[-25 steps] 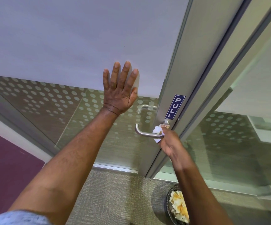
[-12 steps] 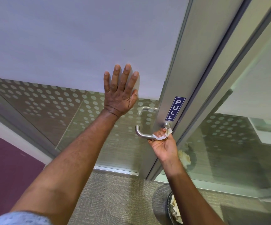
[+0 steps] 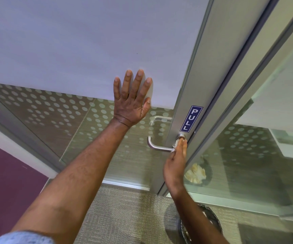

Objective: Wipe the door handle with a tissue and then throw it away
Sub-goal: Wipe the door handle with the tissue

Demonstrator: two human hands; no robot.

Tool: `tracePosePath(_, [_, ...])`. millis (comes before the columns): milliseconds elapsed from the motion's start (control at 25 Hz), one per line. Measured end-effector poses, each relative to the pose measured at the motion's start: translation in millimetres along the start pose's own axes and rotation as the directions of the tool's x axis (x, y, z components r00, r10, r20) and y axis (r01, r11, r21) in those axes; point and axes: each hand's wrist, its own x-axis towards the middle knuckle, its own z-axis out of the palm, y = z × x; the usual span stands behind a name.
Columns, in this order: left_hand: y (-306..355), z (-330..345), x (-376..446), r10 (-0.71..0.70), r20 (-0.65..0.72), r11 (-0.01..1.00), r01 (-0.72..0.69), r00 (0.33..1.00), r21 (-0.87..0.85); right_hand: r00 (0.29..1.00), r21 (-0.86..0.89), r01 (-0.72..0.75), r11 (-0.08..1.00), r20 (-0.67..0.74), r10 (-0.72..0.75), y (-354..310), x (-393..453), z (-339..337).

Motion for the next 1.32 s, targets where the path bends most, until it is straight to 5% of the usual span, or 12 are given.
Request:
tracePosePath(80, [0, 1, 0, -0.003, -0.004, 1.000, 0.003, 1.000, 0.003, 0.988, -0.214, 0.157, 0.964, 0.026, -0.155, 12, -2, -4])
tracePosePath(200, [0, 0, 0, -0.003, 0.000, 1.000, 0.003, 1.000, 0.007, 0.885, -0.488, 0.453, 0.746, 0.143, -0.444, 34, 6, -19])
tracePosePath(440, [1, -2, 0, -0.014, 0.020, 1.000, 0.013, 1.000, 0.006, 0.658, -0.617, 0.714, 0.331, 0.430, -0.618, 45, 45, -37])
tracePosePath(720, [1, 1, 0, -0.012, -0.001, 1.000, 0.012, 1.000, 0.009, 0.765, -0.708, 0.599, 0.375, 0.366, -0.530, 9, 24, 1])
tracePosePath(1000, [1, 2, -2, -0.009, -0.003, 1.000, 0.010, 1.000, 0.020, 0.896, -0.749, 0.444, 0.492, 0.374, -0.239, -40, 19, 32])
tracePosePath(1200, [2, 0, -1, -0.015, 0.015, 1.000, 0.015, 1.000, 0.015, 0.918, -0.805, 0.335, 0.490, 0.397, 0.024, -66, 34, 59])
tracePosePath(1320, [2, -1, -4, -0.021, 0.041, 1.000, 0.020, 0.999, 0.012, 0.932, -0.798, 0.349, 0.491, 0.350, -0.094, -59, 21, 63])
